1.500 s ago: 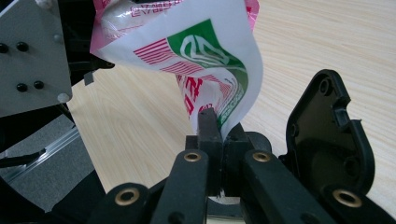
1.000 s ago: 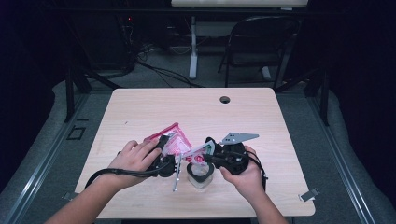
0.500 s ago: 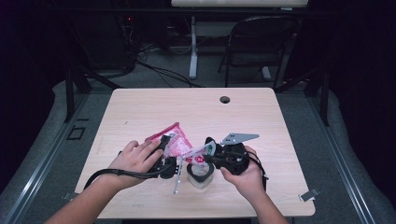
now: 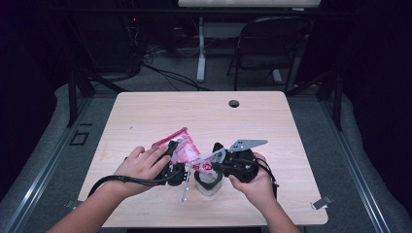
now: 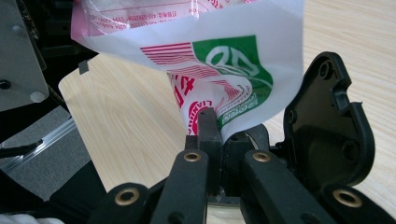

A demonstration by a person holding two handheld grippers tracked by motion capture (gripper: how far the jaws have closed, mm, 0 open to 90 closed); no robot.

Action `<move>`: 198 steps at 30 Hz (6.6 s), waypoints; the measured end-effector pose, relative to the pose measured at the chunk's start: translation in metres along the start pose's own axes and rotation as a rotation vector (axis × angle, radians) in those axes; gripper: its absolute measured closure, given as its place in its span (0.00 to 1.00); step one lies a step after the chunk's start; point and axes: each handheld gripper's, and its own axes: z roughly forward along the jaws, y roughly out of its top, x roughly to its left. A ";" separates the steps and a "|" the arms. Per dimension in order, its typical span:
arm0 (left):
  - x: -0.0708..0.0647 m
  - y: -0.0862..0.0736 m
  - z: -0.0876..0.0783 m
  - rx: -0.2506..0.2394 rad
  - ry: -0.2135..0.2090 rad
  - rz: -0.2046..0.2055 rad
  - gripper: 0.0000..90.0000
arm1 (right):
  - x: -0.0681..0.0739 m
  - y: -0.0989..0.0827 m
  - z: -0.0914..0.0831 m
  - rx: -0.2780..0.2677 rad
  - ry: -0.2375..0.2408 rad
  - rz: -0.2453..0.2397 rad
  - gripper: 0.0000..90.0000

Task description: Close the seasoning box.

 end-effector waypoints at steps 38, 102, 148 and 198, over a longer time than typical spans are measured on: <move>0.000 0.003 -0.001 -0.009 0.027 0.026 0.77 | -0.002 -0.001 0.003 0.010 -0.007 0.007 1.00; 0.005 0.007 -0.004 -0.016 0.035 0.069 0.79 | -0.004 -0.001 0.004 0.003 -0.010 0.009 0.99; 0.006 0.012 -0.004 -0.006 0.050 0.089 0.80 | -0.004 -0.005 0.007 0.026 -0.015 0.011 0.99; 0.006 0.012 -0.002 0.003 0.043 0.087 0.82 | -0.001 -0.005 0.006 0.048 -0.045 -0.023 1.00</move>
